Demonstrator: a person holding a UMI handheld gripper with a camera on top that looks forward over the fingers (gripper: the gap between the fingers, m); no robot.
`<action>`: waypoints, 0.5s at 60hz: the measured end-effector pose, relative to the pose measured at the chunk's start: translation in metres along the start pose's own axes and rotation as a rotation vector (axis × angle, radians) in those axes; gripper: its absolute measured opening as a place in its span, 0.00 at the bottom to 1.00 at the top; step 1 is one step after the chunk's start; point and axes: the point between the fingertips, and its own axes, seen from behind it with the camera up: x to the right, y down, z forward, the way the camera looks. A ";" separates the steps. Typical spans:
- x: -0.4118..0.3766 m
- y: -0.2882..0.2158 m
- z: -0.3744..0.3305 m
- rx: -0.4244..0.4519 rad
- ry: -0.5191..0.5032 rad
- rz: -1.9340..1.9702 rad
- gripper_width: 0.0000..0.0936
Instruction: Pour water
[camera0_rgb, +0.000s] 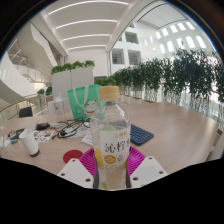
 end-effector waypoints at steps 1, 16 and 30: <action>-0.002 -0.008 0.000 0.002 0.000 -0.014 0.38; -0.093 -0.166 0.010 0.123 0.121 -0.664 0.38; -0.241 -0.167 0.040 0.143 0.167 -1.675 0.38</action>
